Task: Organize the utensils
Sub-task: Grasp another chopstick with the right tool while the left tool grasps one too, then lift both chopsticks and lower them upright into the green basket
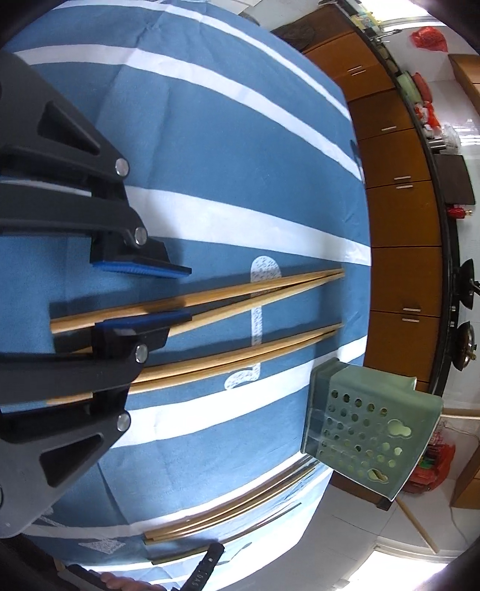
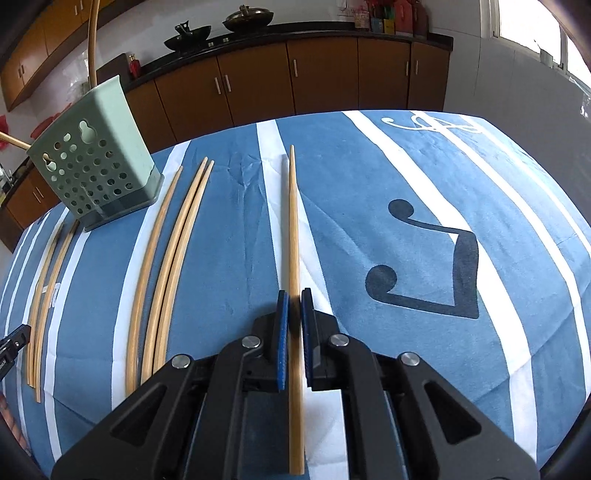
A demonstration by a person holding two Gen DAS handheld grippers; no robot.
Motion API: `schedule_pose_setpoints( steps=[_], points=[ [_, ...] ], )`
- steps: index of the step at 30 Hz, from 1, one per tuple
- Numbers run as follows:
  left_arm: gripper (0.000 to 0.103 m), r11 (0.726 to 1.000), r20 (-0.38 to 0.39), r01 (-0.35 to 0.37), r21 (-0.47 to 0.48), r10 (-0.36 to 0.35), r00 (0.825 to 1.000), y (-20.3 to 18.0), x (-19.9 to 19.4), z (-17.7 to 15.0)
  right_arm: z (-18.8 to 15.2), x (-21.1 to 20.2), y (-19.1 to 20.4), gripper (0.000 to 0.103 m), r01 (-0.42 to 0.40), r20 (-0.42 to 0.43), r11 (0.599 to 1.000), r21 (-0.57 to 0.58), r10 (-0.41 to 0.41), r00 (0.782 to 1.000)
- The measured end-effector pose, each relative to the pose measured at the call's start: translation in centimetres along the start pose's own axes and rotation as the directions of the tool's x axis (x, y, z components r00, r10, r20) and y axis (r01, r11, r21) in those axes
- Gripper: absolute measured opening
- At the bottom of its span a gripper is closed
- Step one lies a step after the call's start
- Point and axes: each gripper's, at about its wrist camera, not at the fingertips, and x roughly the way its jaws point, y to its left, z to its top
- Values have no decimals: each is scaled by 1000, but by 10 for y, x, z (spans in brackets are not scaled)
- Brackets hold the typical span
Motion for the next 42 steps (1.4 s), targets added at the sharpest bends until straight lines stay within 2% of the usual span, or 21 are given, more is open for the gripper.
schedule_pose_setpoints(
  steps=[4,8,11,15,24,27,42],
  points=[
    [9,1000,11,-26,6,26,1000,0,3,4,0,0,3,8,-5,1,1000,-17,5,1000],
    [8,998,19,-53,-30,54,998,14,12,18,2,2,11,8,-19,0,999,-46,19,1000],
    [8,995,26,-74,-62,76,997,31,19,28,2,4,16,8,-4,11,998,-70,5,1000],
    [9,996,34,-46,-74,49,998,42,20,30,0,3,18,8,9,27,996,-88,-7,1000],
    [17,998,33,-43,-52,45,998,36,21,30,-1,3,18,9,-2,25,997,-78,4,1000],
    [17,997,32,-60,-38,61,998,33,21,30,0,3,18,9,-1,25,997,-78,3,1000],
    [18,998,35,-50,-47,52,998,37,22,30,0,4,16,10,-14,23,998,-61,16,1000]
  ],
)
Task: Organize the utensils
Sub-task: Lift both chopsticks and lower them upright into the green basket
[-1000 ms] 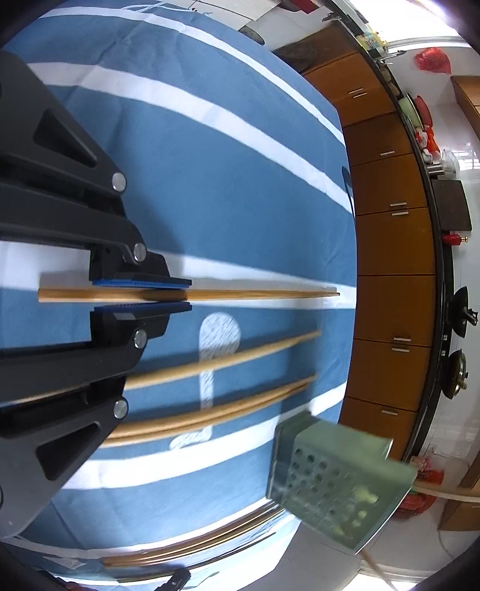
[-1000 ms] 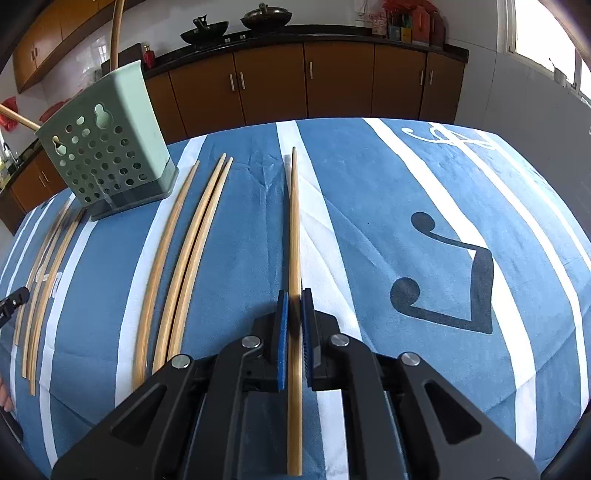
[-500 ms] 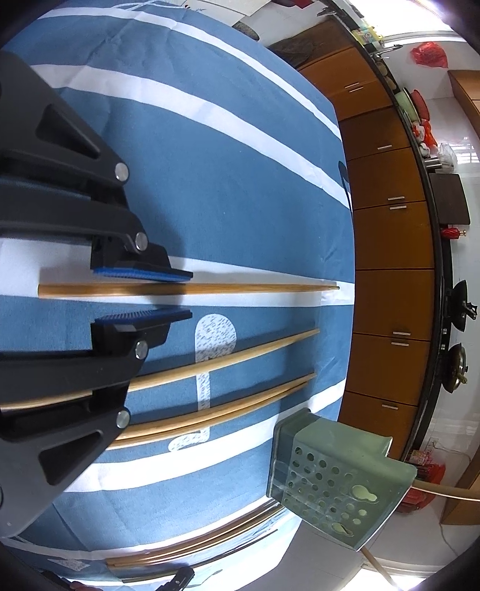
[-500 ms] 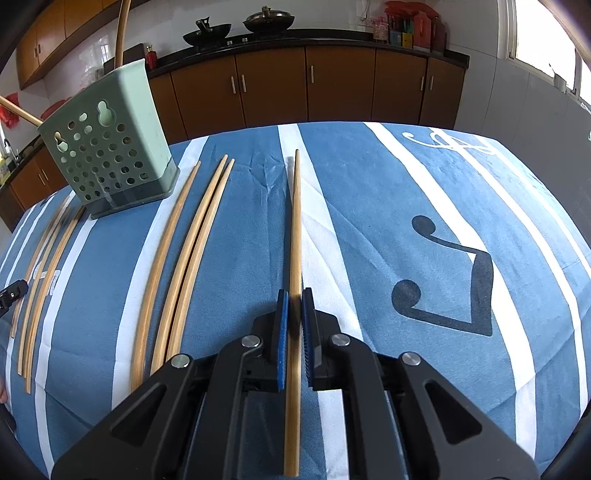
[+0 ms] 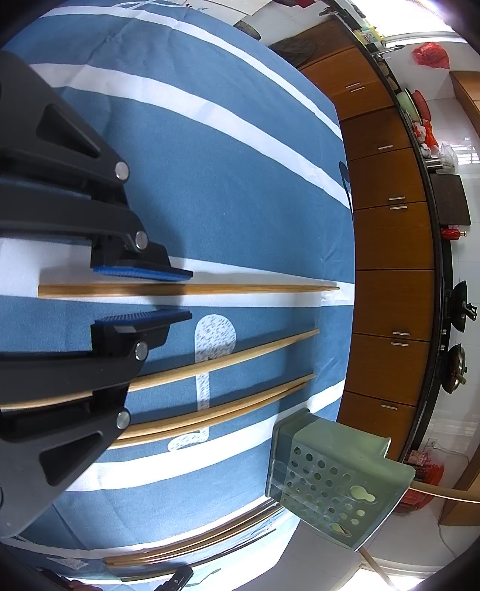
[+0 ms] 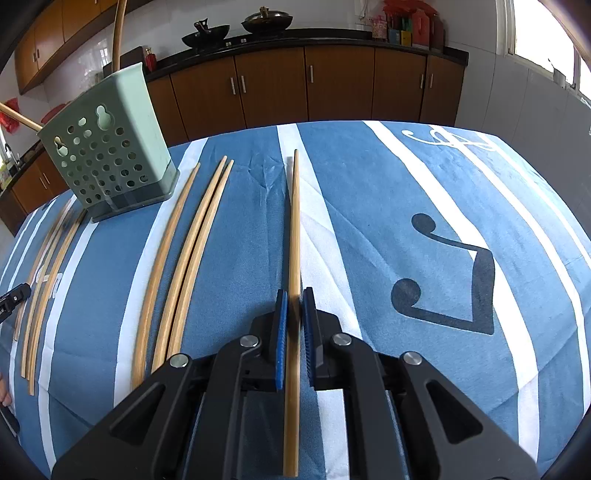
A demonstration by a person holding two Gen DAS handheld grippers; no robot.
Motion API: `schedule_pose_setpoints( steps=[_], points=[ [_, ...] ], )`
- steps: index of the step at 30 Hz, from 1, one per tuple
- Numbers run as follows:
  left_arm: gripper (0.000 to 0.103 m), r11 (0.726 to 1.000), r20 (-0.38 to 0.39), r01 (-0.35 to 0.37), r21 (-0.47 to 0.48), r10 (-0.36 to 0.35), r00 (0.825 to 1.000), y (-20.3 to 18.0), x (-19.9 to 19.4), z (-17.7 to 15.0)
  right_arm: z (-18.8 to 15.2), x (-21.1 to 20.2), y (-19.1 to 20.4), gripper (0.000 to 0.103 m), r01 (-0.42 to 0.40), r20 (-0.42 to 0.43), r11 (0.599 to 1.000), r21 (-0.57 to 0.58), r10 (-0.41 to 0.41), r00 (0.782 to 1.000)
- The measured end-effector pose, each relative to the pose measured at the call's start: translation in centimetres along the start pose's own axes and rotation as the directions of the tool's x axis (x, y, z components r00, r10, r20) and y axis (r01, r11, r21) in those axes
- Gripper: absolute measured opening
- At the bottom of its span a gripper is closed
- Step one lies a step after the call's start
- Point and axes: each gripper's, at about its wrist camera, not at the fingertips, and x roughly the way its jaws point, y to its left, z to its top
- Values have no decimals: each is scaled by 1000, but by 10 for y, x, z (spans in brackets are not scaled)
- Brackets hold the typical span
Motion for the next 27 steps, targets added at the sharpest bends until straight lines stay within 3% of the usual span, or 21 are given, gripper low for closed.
schedule_pose_setpoints(
  steps=[11,12,13,15,18,27],
  points=[
    [19,1000,-3,3,21,-3,1000,-4,-9,-12,-14,-11,-1,10,-11,-4,1000,0,11,1000],
    [17,1000,-3,5,19,-5,1000,-3,-11,-14,-15,-12,-1,9,-13,-5,1000,-3,13,1000],
    [8,1000,-3,3,17,-3,1000,-3,-12,-15,-16,-13,-1,8,-13,-4,1000,-6,13,1000],
    [8,1000,-4,5,18,-4,1000,-1,-14,-17,-17,-15,-2,8,-9,-6,1000,-13,8,1000],
    [8,999,-2,-9,35,9,1000,-1,-22,-20,-14,-34,-7,8,-33,56,999,9,33,998],
    [8,1000,165,29,3,-29,986,6,-86,-3,15,-100,-18,8,-64,271,997,49,49,961]
  ],
)
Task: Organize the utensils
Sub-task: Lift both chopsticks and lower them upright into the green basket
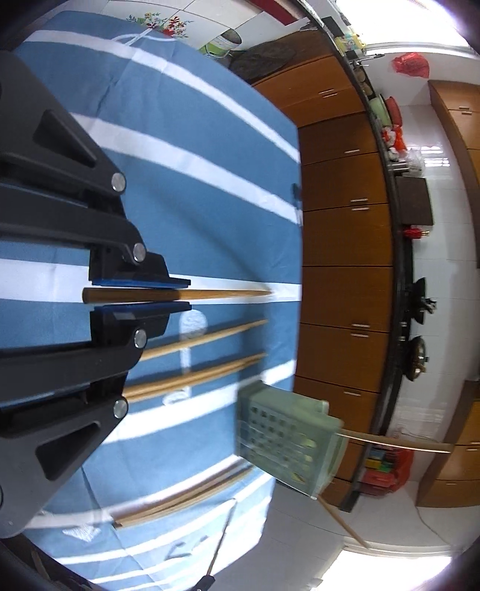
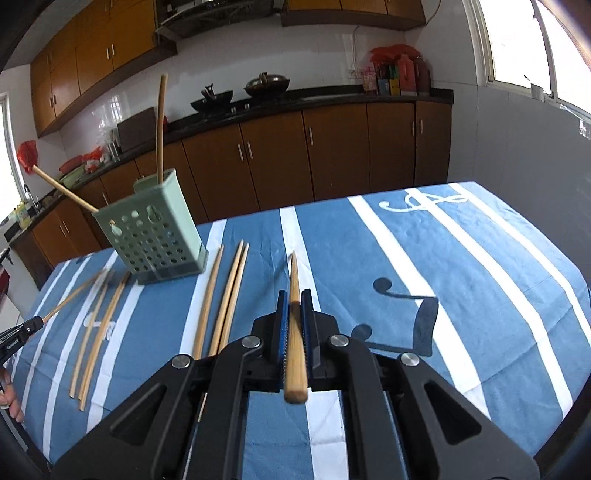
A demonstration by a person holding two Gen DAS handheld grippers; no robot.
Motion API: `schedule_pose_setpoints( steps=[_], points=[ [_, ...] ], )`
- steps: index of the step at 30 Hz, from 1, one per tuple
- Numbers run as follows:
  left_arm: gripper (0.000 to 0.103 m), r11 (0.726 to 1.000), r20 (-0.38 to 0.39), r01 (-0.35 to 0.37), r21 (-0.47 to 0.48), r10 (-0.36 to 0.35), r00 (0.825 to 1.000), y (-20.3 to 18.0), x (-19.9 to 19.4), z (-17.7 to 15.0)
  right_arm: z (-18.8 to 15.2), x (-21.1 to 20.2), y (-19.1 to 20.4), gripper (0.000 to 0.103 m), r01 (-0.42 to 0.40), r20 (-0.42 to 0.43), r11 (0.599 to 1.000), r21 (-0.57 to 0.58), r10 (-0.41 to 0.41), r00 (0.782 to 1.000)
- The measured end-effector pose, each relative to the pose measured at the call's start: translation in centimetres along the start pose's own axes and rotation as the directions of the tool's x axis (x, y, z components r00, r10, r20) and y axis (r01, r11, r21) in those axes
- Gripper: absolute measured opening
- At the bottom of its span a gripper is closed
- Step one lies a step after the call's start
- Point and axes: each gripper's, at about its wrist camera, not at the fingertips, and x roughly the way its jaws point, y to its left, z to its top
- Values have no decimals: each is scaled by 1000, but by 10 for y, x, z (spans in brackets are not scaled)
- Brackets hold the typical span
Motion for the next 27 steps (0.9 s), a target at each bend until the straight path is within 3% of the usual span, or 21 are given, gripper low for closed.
schedule_pose_setpoints(
  steps=[12,21,27],
  points=[
    [8,997,200,43,-57,-31,979,6,-61,57,28,-20,0,8,-24,99,1000,19,22,995],
    [8,999,253,37,-18,-31,967,1,-81,83,45,-31,4,8,-29,142,1000,-1,29,989],
    [8,996,271,93,13,-93,958,-11,-102,94,67,-49,16,8,-110,184,994,-9,110,977]
  ],
)
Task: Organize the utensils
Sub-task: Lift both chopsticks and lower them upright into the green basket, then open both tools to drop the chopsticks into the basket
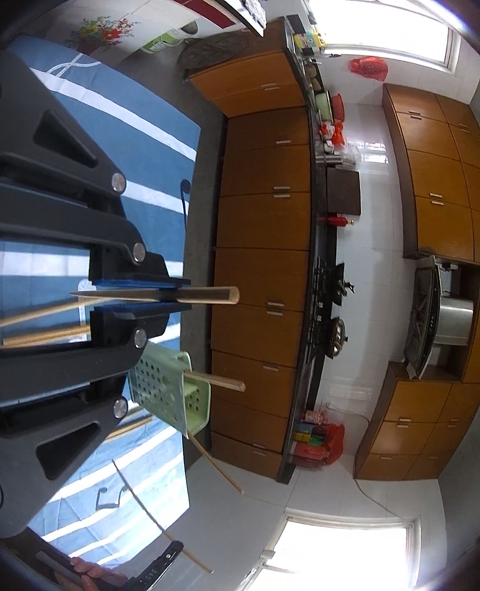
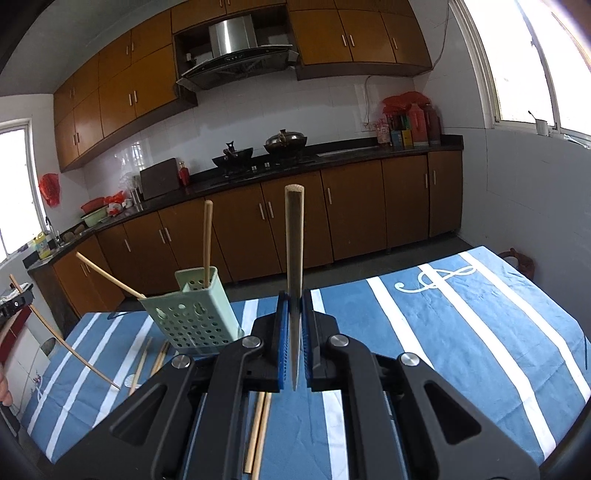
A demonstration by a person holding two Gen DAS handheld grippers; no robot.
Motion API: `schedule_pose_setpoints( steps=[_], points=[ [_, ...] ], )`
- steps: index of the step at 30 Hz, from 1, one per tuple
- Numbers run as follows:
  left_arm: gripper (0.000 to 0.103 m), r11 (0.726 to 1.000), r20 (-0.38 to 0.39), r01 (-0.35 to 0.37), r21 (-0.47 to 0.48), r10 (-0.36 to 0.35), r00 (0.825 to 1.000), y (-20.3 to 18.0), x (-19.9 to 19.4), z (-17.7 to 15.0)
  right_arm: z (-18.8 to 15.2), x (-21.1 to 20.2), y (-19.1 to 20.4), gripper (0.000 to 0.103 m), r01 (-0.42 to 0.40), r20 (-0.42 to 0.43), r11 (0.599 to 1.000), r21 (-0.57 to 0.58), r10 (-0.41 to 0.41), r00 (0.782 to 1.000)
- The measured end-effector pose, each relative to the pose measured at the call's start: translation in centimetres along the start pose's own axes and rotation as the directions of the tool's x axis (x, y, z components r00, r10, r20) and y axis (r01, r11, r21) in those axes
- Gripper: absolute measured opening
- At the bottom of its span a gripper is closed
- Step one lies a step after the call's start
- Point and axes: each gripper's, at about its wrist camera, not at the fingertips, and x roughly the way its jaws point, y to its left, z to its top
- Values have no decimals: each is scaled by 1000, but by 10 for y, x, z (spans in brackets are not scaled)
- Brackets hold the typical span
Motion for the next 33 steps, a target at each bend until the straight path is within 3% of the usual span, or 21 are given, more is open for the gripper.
schedule_pose_setpoints(
  steps=[9,17,24,27,33],
  points=[
    [8,990,100,131,50,-136,986,-61,-27,46,52,-23,33,8,-185,110,982,26,181,977],
    [8,992,209,125,34,-130,969,-106,-7,94,80,1,62,8,-217,181,976,-15,216,959],
    [8,996,300,87,-21,-77,951,-118,29,113,78,46,67,8,-189,136,982,-24,191,972],
    [8,997,286,65,-47,-49,957,-114,53,106,71,62,67,8,-192,96,981,2,191,977],
    [8,993,218,81,-84,-61,974,-100,97,88,57,89,63,8,-194,26,980,34,193,981]
  ],
)
